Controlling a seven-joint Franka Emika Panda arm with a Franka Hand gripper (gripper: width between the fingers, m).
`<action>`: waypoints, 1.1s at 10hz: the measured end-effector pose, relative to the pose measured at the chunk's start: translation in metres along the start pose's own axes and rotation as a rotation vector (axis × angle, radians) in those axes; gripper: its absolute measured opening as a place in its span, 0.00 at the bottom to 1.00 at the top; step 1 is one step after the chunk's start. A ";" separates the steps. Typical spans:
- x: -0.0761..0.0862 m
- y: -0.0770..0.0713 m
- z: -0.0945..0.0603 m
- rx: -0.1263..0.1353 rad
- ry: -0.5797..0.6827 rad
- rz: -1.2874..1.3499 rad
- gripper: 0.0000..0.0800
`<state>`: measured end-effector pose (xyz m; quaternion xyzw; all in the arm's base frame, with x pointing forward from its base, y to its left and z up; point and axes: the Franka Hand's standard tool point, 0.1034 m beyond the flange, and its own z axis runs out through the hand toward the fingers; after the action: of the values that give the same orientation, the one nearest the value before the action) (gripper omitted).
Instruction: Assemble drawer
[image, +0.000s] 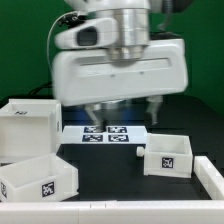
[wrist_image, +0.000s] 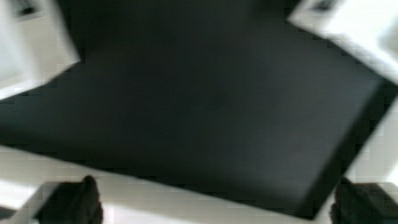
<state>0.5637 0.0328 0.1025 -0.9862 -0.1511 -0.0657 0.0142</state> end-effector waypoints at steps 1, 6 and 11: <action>-0.005 -0.014 0.005 -0.001 0.002 0.008 0.81; -0.032 -0.009 0.029 0.006 -0.037 0.146 0.81; -0.063 -0.027 0.072 -0.008 -0.044 0.202 0.81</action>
Offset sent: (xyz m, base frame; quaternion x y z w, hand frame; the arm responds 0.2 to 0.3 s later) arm 0.0000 0.0000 0.0000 0.0000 0.0000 0.0000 1.0000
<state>0.5051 0.0431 0.0224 -0.9977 -0.0507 -0.0427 0.0134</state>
